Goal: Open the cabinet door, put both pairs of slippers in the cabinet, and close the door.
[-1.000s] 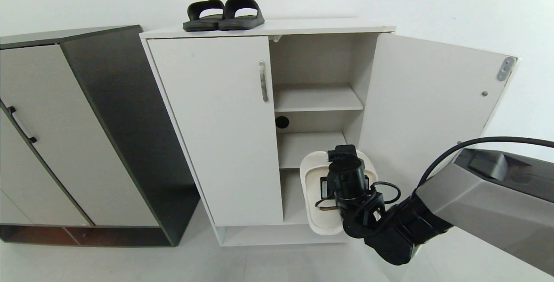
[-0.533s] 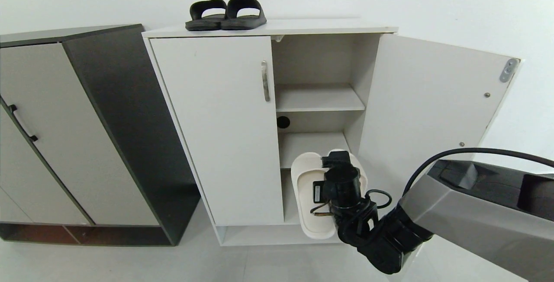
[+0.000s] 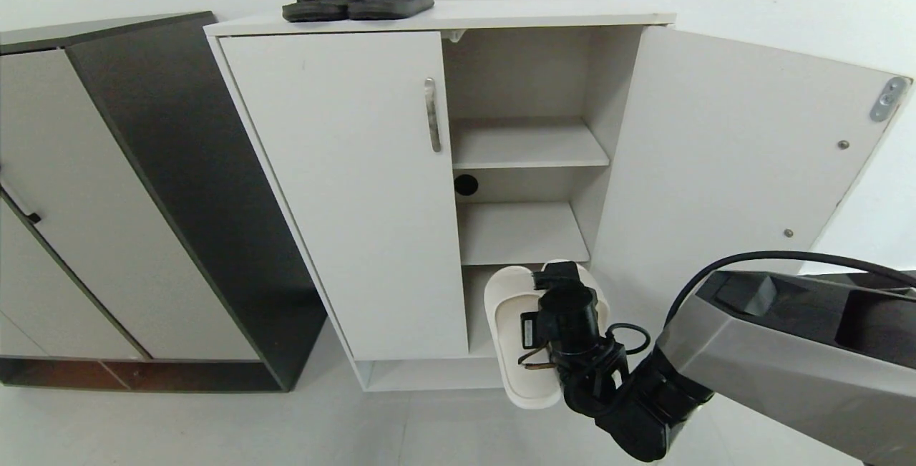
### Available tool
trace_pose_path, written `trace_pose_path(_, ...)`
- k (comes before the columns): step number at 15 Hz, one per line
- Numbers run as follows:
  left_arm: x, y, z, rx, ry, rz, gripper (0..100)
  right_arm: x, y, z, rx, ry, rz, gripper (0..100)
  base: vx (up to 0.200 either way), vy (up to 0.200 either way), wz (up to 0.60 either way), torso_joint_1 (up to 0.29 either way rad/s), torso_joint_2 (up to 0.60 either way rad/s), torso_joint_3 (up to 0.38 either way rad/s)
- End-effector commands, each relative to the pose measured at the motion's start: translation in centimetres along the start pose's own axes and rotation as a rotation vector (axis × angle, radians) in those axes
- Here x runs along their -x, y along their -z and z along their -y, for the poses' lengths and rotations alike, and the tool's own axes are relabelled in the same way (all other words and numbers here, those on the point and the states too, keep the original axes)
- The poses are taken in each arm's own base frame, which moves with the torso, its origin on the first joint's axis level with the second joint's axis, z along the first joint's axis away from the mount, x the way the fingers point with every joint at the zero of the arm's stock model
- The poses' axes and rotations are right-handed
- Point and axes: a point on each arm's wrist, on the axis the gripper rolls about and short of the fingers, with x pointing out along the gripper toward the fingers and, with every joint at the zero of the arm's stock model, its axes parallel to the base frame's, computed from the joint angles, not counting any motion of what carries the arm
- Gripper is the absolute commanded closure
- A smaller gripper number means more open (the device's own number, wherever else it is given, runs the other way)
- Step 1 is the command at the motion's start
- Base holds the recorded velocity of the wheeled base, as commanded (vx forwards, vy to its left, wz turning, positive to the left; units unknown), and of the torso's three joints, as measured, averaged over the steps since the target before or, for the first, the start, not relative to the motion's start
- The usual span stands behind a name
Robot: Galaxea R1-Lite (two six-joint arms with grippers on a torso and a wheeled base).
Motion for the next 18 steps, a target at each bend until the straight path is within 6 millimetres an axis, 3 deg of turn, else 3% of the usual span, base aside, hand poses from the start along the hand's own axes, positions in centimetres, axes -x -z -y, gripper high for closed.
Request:
trace_pose_path(1,-0.02,-0.01,0.00,0.001,-0.001,-0.002,100,-0.01,0.09,0.04,0.001,0.001,-0.002,100,0.000,0.000,0.00,0.007,0.00,-0.193)
trace_pose_path(6,-0.02,-0.01,0.00,0.001,0.000,-0.002,100,-0.07,0.60,-0.12,0.006,0.008,-0.005,100,0.000,0.000,0.00,0.003,0.01,-0.196)
trace_pose_path(9,-0.02,-0.01,-0.01,0.002,-0.004,-0.002,100,0.84,0.41,-0.12,0.057,-0.024,0.139,100,0.000,0.000,0.00,0.001,0.00,-0.150)
trace_pose_path(18,-0.02,-0.01,-0.01,-0.001,-0.007,-0.002,100,0.18,0.84,-0.21,0.069,-0.017,0.191,100,0.000,0.000,0.00,0.000,0.00,0.000)
